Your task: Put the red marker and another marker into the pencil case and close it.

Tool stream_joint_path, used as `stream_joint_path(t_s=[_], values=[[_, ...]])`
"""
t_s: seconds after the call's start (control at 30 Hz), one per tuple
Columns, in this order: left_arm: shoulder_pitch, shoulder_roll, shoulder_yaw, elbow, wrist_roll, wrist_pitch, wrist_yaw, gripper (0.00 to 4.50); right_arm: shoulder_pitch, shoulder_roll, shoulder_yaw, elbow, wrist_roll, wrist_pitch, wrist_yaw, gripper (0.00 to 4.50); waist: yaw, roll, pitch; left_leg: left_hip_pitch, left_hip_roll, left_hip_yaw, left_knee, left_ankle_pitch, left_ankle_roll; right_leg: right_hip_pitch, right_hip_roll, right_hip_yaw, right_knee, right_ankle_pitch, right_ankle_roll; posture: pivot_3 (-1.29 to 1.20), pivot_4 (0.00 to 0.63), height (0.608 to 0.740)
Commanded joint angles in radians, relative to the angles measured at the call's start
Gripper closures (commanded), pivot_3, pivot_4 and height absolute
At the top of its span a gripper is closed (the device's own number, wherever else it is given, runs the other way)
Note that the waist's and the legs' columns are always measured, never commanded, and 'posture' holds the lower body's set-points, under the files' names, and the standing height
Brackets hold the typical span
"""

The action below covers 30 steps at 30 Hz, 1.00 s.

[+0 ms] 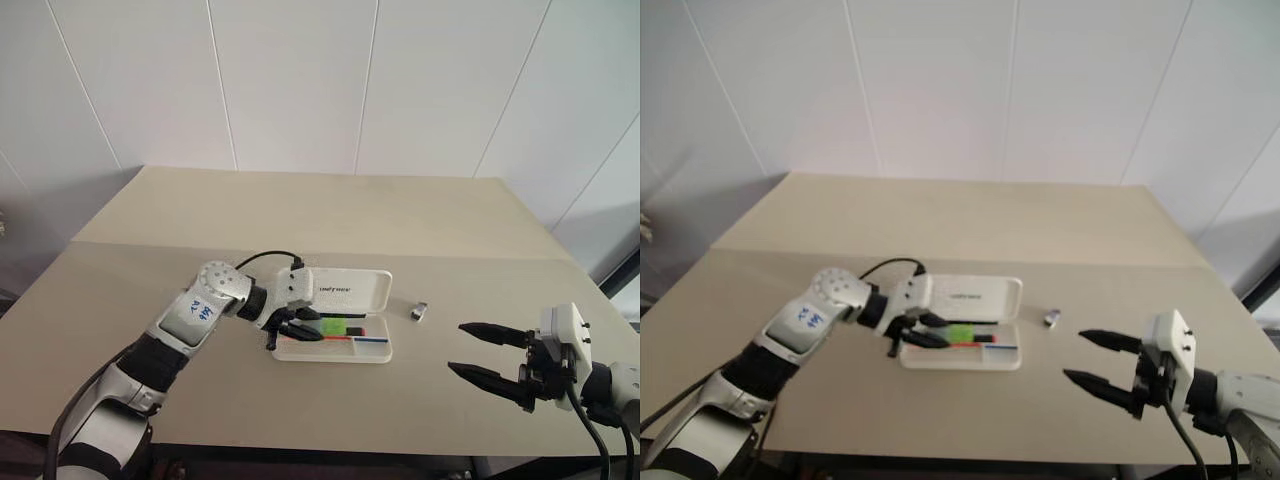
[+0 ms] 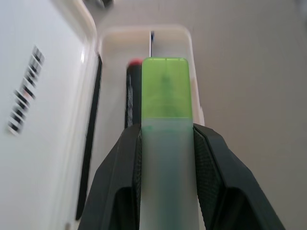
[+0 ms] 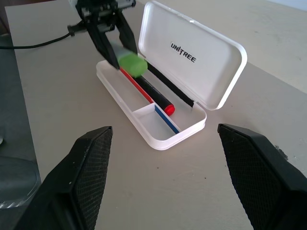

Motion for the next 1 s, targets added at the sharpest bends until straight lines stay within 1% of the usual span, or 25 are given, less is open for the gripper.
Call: stream_joint_path(t_s=[0.03,0.67,1.0], values=[[0.004,0.004,-0.008,-0.051,0.02,0.01,-0.024,3.41,0.004,0.007,-0.031,-0.03,0.018,-0.013,-0.003,0.0,0.0,0.0,0.0,0.0,0.0,0.0,0.0,0.0,0.0,0.0,0.0,0.0,0.0,0.0,0.0,0.0,0.15,0.74],[-0.001,-0.065,-0.021,-0.028,0.101,0.029,0.009,3.41,0.022,0.012,-0.037,-0.046,0.017,-0.011,-0.014,0.0,0.0,0.0,0.0,0.0,0.0,0.0,0.0,0.0,0.0,0.0,0.0,0.0,0.0,0.0,0.0,0.0,0.15,0.74],[-0.006,-0.068,-0.029,-0.032,0.12,0.054,0.003,3.41,0.035,0.012,-0.042,-0.059,0.021,-0.011,-0.026,0.0,0.0,0.0,0.0,0.0,0.0,0.0,0.0,0.0,0.0,0.0,0.0,0.0,0.0,0.0,0.001,0.0,0.15,0.74]])
